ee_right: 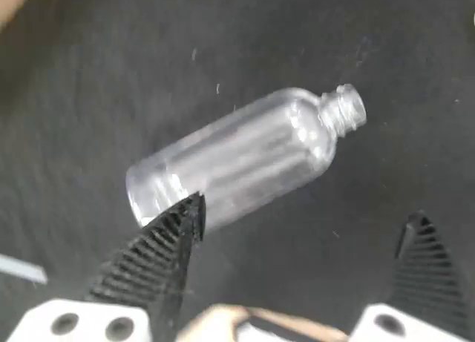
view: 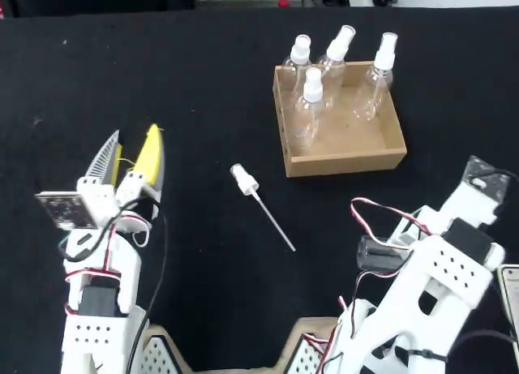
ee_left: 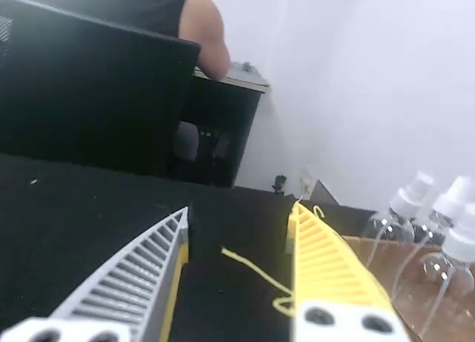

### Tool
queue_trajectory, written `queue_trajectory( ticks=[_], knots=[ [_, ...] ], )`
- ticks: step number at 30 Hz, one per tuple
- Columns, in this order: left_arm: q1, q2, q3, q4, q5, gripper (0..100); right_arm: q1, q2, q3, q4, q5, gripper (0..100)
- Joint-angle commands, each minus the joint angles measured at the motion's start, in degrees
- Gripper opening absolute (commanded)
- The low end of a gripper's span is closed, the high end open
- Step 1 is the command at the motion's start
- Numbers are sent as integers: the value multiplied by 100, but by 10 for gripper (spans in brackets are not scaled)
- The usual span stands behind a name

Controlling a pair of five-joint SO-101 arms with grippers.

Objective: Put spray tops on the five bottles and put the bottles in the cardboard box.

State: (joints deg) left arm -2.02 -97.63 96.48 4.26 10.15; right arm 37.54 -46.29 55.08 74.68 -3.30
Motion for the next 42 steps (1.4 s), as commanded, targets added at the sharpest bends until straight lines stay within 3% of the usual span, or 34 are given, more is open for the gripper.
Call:
queue_trajectory(
  ticks=[1, 11, 22, 30, 36, 42],
  knots=[
    [154, 18, 119, -26, -193, 209, -290, -163, 127, -633, -791, 378],
    [171, -18, 119, 26, -202, 209, -492, -163, 321, -738, -870, 378],
    [163, -26, 119, 26, -211, 209, -457, -163, 1376, -1820, -897, 378],
    [154, -26, 119, 26, -211, 209, -501, -163, 1464, -1943, -870, 377],
    [154, -26, 119, 26, -211, 209, -501, -163, 1490, -1943, -853, 266],
    [154, -26, 119, 26, -211, 209, -501, -163, 1490, -1943, -853, 265]
  ],
)
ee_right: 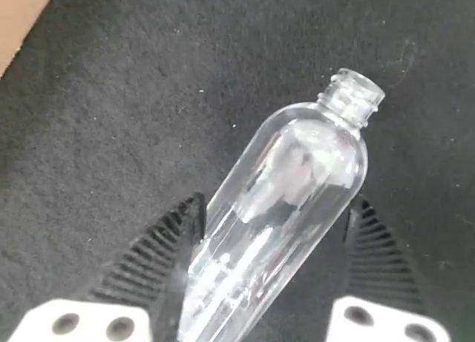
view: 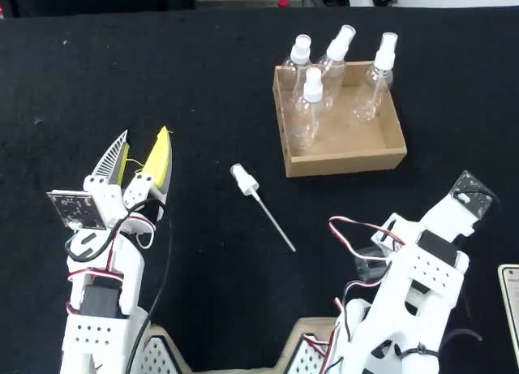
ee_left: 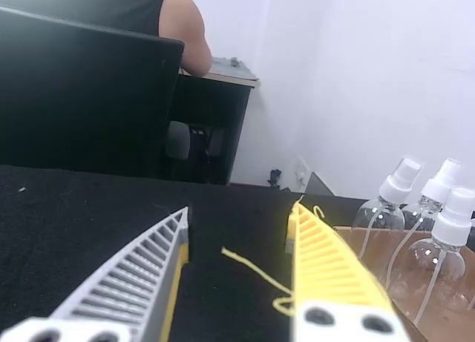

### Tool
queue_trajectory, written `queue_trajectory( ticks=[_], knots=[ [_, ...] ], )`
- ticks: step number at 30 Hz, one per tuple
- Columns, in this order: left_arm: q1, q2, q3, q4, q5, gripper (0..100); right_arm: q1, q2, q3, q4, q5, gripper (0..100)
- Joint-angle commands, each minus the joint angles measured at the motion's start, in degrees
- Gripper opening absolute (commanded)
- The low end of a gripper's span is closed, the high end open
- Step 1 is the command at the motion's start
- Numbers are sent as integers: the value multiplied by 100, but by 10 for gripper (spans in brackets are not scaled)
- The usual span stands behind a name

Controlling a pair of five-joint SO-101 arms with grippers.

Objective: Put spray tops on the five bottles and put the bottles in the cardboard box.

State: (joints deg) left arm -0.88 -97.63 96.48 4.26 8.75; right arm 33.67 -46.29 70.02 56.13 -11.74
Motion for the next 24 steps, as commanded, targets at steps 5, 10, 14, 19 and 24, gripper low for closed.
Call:
queue_trajectory(
  ticks=[5, 10, 14, 19, 24],
  knots=[
    [40, -26, 119, 26, -70, 209, -132, -163, -31, -88, -9, 315],
    [40, -26, 119, 26, -70, 209, -527, -163, -75, -88, -70, 390],
    [40, -26, 119, 26, -70, 209, -615, -154, -400, -97, -589, 374],
    [40, -26, 119, 26, -70, 209, -624, 523, -989, -88, -1125, 377],
    [40, -26, 119, 26, -70, 209, -571, 2220, -1560, -53, -1116, 377]
  ],
)
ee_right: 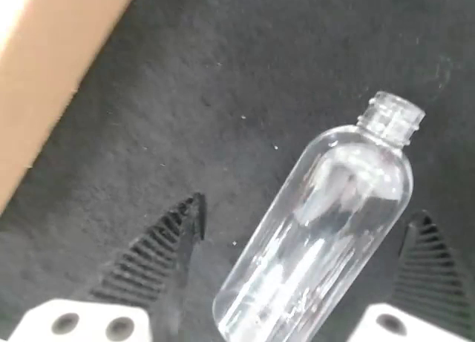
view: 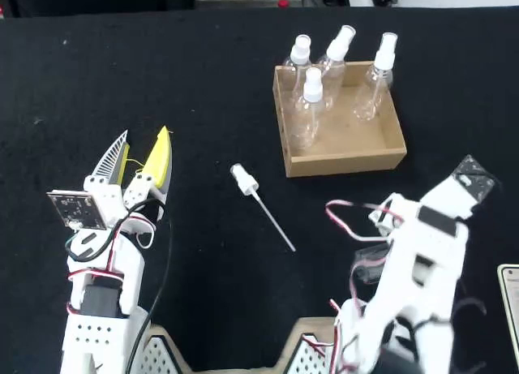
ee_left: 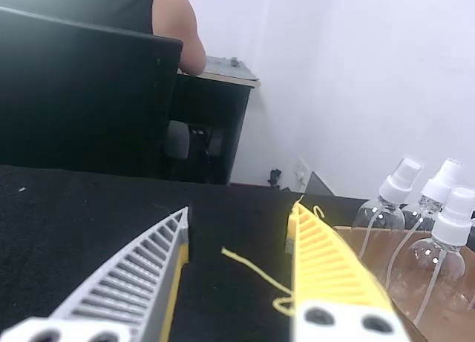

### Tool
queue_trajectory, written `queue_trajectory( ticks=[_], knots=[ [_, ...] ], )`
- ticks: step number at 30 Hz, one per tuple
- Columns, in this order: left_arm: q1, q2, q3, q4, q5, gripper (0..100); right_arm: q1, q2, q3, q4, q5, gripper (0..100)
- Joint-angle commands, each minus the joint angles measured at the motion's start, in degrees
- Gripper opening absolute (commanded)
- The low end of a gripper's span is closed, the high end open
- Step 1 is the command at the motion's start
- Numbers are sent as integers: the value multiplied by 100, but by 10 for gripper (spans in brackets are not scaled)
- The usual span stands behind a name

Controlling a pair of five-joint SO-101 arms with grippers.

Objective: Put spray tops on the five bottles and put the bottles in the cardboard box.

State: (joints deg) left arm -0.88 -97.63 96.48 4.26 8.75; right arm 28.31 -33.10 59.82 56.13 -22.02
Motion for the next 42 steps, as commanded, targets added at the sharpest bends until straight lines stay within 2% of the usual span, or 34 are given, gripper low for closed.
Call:
queue_trajectory(
  ticks=[1, 6, 11, 14, 18, 24, 31, 34, 42],
  knots=[
    [40, -26, 119, 26, -70, 209, -35, 1253, -655, -53, -97, 375],
    [40, -26, 119, 9, -70, 209, -26, 2800, -1279, -35, -105, 355],
    [40, -26, 119, 0, -70, 209, -26, 3442, -1780, 158, -62, 227],
    [40, -26, 119, 0, -70, 209, -26, 3442, -1938, 167, 422, 189],
    [40, -26, 119, 0, -70, 209, -18, 3442, -2062, 167, 1099, 188],
    [40, -26, 119, 0, -70, 209, 308, 3240, -2325, 176, 3138, 185],
    [40, -26, 119, 0, -70, 209, 1134, 2756, -2765, 114, 6848, 185],
    [57, -26, 119, 0, -70, 209, 1292, 2756, -2774, 114, 8026, 188],
    [40, -26, 119, 18, -70, 209, 1363, 2712, -2782, 422, 8237, 188]
  ],
)
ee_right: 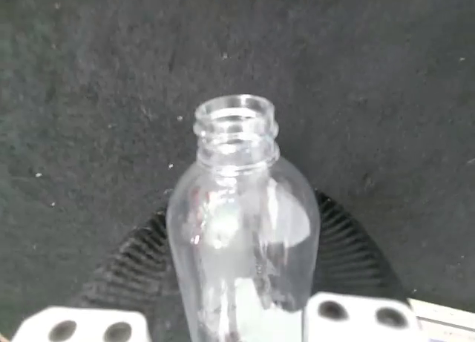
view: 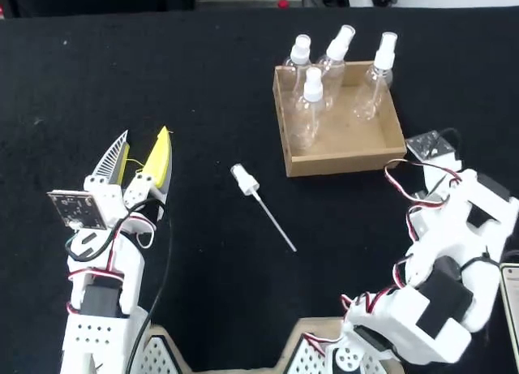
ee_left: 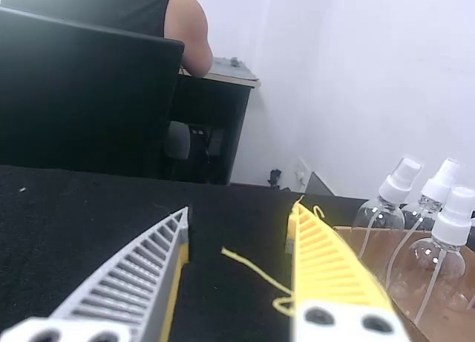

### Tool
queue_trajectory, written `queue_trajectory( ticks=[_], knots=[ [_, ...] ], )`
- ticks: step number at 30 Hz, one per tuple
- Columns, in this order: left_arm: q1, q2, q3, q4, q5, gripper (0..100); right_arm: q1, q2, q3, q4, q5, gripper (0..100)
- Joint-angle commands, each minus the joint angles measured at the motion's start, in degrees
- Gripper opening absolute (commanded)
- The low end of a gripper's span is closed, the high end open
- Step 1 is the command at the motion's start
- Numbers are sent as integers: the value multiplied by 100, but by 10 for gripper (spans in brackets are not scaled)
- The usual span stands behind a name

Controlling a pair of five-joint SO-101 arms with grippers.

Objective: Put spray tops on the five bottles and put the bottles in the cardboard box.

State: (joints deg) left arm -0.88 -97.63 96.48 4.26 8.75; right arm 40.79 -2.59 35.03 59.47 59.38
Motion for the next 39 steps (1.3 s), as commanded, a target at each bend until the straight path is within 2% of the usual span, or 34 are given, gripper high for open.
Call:
queue_trajectory(
  ticks=[1, 3, 6, 8, 15, 18, 22, 28, 32, 39],
  knots=[
    [40, -26, 119, 18, -70, 209, 132, -338, -303, 132, 97, 188],
    [40, -26, 119, 18, -70, 209, 185, -303, -303, 273, 97, 224],
    [40, -26, 119, 18, -70, 209, 316, -312, -303, 703, 97, 349],
    [40, -26, 119, 18, -70, 209, 466, -347, -365, 949, 105, 392],
    [40, -26, 119, 0, -70, 209, 958, -295, -1147, 1802, 114, 285],
    [40, -26, 119, 0, -70, 209, 677, -312, -1323, 2040, 176, 278],
    [40, -26, 119, 18, -70, 209, 255, -295, -1736, 2637, 879, 276],
    [40, -26, 119, 9, -79, 209, -132, -286, -1921, 3130, 941, 276],
    [40, -26, 119, 0, -79, 209, -149, -286, -1587, 2892, 941, 278],
    [40, -26, 119, 0, -79, 209, -44, -286, -725, 1433, 958, 279]
  ],
)
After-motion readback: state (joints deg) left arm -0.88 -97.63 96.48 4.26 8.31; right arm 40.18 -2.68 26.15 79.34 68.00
